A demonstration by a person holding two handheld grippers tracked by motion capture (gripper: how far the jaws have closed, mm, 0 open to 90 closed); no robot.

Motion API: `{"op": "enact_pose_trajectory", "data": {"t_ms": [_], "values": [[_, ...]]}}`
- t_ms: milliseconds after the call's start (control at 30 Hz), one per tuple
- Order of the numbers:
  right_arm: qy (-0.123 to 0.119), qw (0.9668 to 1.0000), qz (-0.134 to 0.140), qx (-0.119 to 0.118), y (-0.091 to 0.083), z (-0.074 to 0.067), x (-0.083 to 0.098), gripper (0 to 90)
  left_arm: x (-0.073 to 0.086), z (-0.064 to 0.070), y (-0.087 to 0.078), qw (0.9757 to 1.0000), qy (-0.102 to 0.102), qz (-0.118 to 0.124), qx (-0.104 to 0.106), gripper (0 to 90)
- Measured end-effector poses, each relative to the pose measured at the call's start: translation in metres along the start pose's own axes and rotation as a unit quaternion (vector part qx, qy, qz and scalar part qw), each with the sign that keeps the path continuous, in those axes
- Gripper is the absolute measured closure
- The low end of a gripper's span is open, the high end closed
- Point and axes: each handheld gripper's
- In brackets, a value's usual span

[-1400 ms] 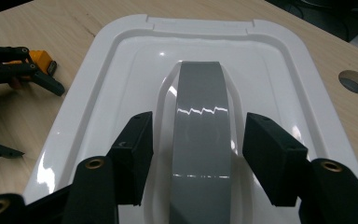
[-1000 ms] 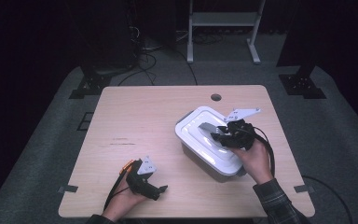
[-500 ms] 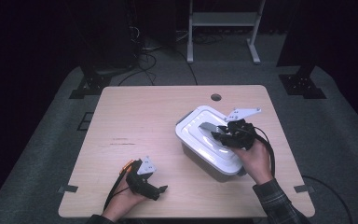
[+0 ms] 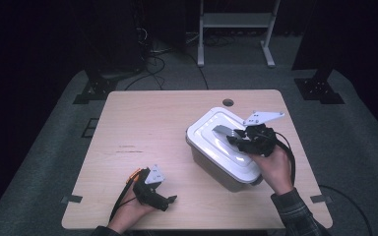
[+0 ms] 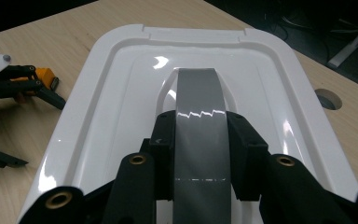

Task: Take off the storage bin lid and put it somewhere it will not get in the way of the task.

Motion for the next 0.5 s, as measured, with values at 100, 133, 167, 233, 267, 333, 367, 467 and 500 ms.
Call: {"op": "enact_pose_trajectory", "data": {"t_ms": [100, 133, 167, 233, 267, 333, 367, 467, 500], "values": [[0.003, 1.0000, 0.004, 0.001, -0.005, 0.001, -0.001, 66.0, 0.000, 0.000, 0.000, 1.0000, 0.000, 0.000, 0.000, 0.0], [0.002, 1.0000, 0.006, 0.002, -0.006, 0.002, -0.001, 66.0, 0.000, 0.000, 0.000, 1.0000, 0.000, 0.000, 0.000, 0.0], [0.003, 1.0000, 0.007, 0.002, -0.007, 0.003, -0.001, 66.0, 0.000, 0.000, 0.000, 1.0000, 0.000, 0.000, 0.000, 0.0], [0.004, 0.9999, 0.008, 0.006, -0.010, 0.005, -0.001, 66.0, 0.000, 0.000, 0.000, 1.0000, 0.000, 0.000, 0.000, 0.0], [0.005, 0.9999, 0.009, 0.007, -0.011, 0.006, -0.001, 66.0, 0.000, 0.000, 0.000, 1.0000, 0.000, 0.000, 0.000, 0.0], [0.006, 0.9999, 0.012, 0.010, -0.015, 0.007, -0.002, 66.0, 0.000, 0.000, 0.000, 1.0000, 0.000, 0.000, 0.000, 0.0], [0.008, 0.9998, 0.013, 0.011, -0.016, 0.009, -0.001, 66.0, 0.000, 0.000, 0.000, 1.0000, 0.000, 0.000, 0.000, 0.0], [0.013, 0.9997, 0.015, 0.015, -0.021, 0.013, -0.001, 66.0, 0.000, 0.000, 0.000, 1.0000, 0.000, 0.000, 0.000, 0.0], [0.013, 0.9997, 0.016, 0.016, -0.022, 0.014, -0.001, 66.0, 0.000, 0.000, 0.000, 1.0000, 0.000, 0.000, 0.000, 0.0]]}}
Point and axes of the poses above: each handheld gripper's, and its own axes: y roughly forward along the jaws, x roughly out of its underside, z roughly to its right, and after that the axes turned 13 degrees about y, right-handed
